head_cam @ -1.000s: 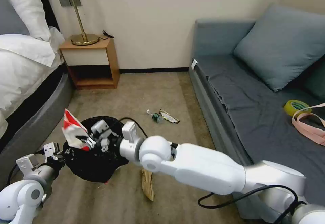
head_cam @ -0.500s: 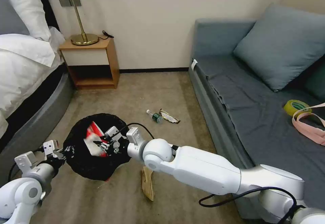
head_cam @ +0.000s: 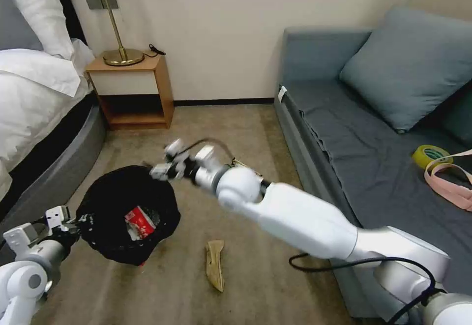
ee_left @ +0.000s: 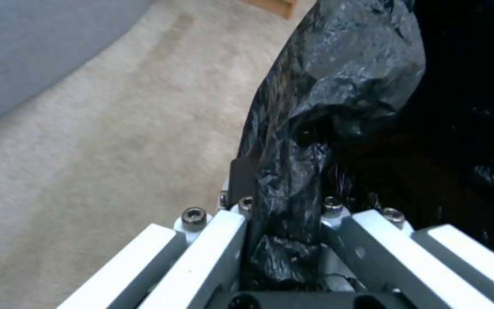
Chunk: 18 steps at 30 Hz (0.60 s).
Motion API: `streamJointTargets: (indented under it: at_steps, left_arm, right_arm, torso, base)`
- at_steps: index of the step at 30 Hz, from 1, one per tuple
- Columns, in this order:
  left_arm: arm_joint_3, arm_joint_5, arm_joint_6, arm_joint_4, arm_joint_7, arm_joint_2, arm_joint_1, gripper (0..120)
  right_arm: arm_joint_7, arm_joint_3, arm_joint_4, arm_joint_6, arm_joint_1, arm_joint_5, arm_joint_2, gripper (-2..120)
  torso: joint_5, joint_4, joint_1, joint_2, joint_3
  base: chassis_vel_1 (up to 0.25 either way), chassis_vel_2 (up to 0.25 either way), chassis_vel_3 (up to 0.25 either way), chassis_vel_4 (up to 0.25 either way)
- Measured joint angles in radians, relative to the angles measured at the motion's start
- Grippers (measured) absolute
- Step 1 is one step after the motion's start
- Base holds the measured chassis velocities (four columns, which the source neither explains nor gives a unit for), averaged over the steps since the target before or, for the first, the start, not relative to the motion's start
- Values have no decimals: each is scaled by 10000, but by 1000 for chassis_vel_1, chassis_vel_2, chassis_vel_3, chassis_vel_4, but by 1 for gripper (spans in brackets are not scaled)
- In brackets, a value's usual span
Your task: Pick up the trash bin, then pick up the garbage on the floor and place it into the trash bin.
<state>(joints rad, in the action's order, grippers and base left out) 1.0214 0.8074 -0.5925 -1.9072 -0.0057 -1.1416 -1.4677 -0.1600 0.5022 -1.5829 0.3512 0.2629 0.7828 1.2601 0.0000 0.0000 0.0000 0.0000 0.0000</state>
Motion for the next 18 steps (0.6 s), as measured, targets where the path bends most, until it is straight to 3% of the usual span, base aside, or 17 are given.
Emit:
streamJointTargets:
  at_steps: [7,10,12,14,18]
  left_arm:
    - [313,12,79,277,95,34,26,2]
    - [549,174,81,423,26,13,162,2]
    - [580,192,81,440,22,15,163,2]
    - [638,209,82,478,31,28,140,2]
    - [649,209,87,490,35,-4,133,2]
  right_arm:
    - [0,-862,0,1347,856,501,-939,100]
    - [-36,-873,-434,2599,1710,1414,-1597,100]
    - [-89,-863,-501,2790,1832,1626,-1651,100]
    - [-907,-566,-712,3745,2260,3214,-1737,100]
    - [-2039,99,-556,3946,2449,4843,-1430,100]
  torso:
    - [1,0,0,0,0]
    - [1,-8,0,0,0]
    - [2,-8,0,0,0]
    - [1,-2,0,0,0]
    - [0,-1,0,0,-1]
  base:
    - [0,0,0,0]
    - [0,0,0,0]
    - [0,0,0,0]
    - [0,0,0,0]
    - [0,0,0,0]
